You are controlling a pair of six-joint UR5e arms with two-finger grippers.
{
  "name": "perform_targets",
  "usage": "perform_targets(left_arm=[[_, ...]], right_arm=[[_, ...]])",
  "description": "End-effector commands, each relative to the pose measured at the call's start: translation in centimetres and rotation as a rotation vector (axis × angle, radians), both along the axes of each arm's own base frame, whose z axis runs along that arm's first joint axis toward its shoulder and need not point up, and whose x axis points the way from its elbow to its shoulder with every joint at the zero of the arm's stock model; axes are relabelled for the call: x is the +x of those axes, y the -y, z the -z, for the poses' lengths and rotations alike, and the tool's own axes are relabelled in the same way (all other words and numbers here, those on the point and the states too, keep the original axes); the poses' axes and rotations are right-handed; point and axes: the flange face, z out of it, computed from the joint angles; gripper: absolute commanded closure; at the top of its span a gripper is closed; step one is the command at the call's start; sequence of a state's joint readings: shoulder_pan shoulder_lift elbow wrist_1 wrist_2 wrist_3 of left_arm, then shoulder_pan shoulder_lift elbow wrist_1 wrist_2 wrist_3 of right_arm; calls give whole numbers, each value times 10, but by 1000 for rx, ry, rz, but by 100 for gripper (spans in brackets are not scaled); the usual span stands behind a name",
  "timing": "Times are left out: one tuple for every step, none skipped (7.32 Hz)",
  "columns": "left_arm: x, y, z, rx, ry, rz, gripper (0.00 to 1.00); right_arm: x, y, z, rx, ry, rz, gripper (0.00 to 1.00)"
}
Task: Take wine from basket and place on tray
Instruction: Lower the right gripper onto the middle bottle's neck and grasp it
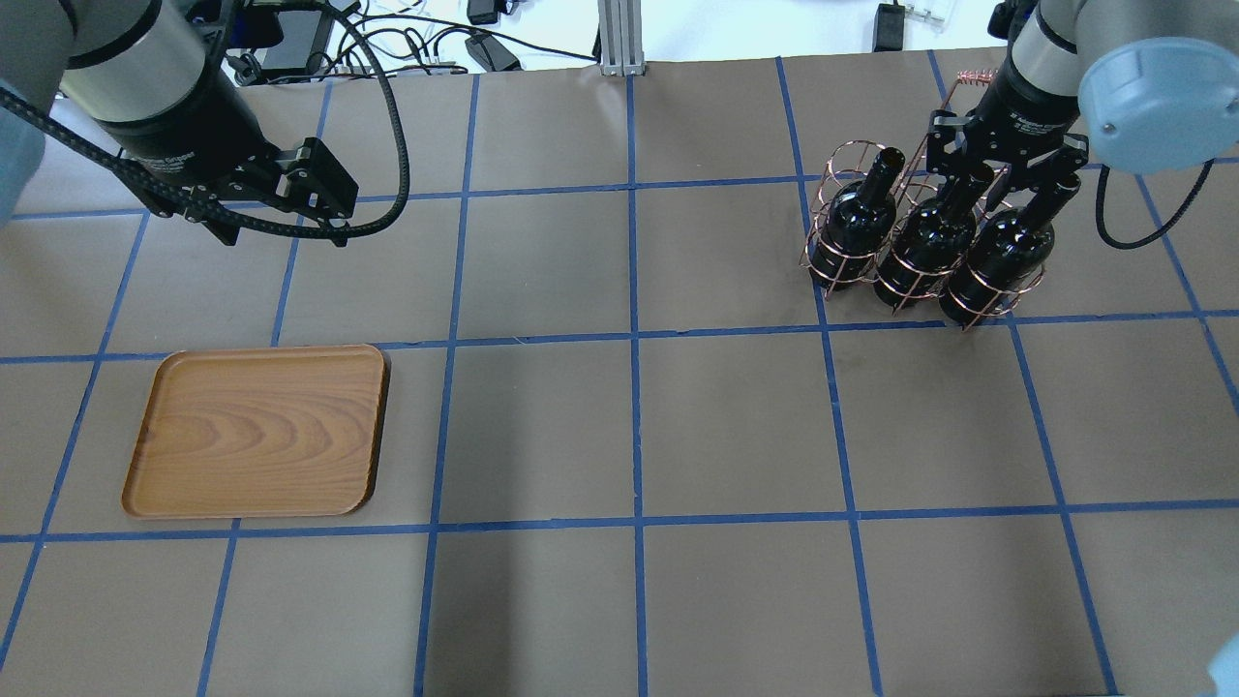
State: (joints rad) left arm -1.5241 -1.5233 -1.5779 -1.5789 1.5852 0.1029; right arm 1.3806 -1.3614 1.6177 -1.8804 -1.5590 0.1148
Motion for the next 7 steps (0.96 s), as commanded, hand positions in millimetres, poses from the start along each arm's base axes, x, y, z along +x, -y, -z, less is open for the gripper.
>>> perform_targets(left_arm=[[1,-1,-2,-4,4,-1,0],[0,-1,-3,-9,0,-1,0],[1,-2,-3,-3,4,-3,0],[1,-2,-3,-6,0,-1,0],[-1,-3,-4,-6,-3,1,0],[1,-3,-3,1,-2,-1,0],[3,-2,-3,-2,-5,-2,0]], right_arm=[[1,1,-9,-20,13,-10,100],[2,-1,-11,-4,18,-10,100],[2,-1,-25,-6,18,-11,100],[4,2,-60,11,21,-16,100],[7,-4,-108,32,23,-19,100],[11,-23,-144,34,22,-19,100],[29,-40,-165,19,15,-29,100]])
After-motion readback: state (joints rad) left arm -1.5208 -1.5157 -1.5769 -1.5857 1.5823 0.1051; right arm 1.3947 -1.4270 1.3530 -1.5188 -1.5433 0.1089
